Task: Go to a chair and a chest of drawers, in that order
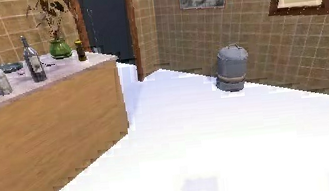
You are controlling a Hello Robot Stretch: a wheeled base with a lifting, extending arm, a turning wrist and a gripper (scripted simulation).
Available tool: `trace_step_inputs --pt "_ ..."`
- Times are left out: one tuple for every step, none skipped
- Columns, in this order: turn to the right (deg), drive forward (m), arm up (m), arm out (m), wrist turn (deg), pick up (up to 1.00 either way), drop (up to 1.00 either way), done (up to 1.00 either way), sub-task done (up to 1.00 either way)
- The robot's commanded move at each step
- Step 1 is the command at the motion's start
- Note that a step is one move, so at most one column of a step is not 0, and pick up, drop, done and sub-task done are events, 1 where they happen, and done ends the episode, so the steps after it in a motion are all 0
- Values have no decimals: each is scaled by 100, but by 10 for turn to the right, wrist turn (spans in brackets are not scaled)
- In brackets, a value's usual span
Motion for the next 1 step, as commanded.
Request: trace_step_inputs --pt "0 100 0 0 0 0 0 0 0"
